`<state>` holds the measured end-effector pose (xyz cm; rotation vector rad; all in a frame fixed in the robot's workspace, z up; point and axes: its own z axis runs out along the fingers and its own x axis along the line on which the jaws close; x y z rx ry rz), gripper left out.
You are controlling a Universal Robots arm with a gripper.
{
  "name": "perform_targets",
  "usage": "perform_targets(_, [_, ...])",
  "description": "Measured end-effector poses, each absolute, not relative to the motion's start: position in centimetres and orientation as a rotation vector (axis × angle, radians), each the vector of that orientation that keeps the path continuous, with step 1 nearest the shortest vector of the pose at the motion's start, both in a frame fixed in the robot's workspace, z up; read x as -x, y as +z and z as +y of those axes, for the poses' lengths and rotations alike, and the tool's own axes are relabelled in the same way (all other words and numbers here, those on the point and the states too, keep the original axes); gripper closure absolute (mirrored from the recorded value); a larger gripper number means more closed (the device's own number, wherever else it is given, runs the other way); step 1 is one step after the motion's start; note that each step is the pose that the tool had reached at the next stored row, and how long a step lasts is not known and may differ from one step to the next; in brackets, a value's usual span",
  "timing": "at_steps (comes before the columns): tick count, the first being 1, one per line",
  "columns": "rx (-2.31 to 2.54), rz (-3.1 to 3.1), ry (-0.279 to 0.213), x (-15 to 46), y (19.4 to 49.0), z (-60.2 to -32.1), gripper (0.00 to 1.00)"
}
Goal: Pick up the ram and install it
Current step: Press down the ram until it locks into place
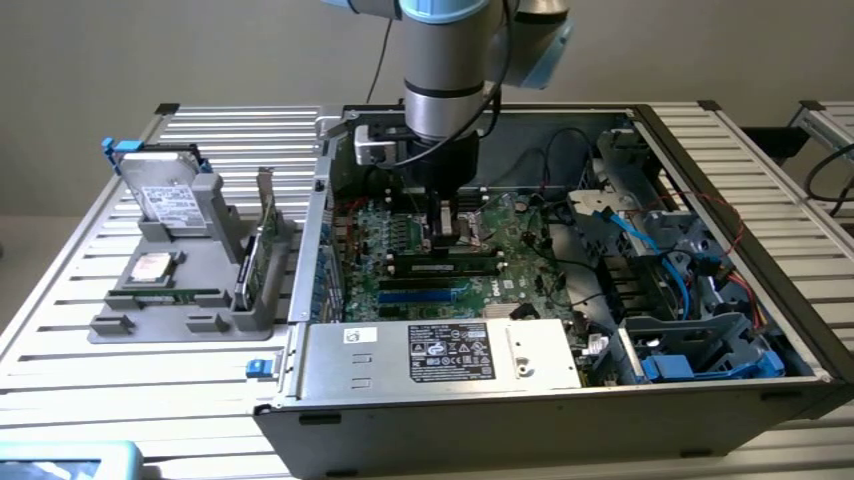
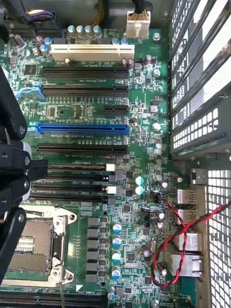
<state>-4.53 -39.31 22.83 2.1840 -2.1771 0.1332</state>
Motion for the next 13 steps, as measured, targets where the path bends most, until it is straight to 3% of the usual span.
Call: perform_targets(13, [-2.185,-2.178,0.136,4.54,22.43,-39.31,0.89])
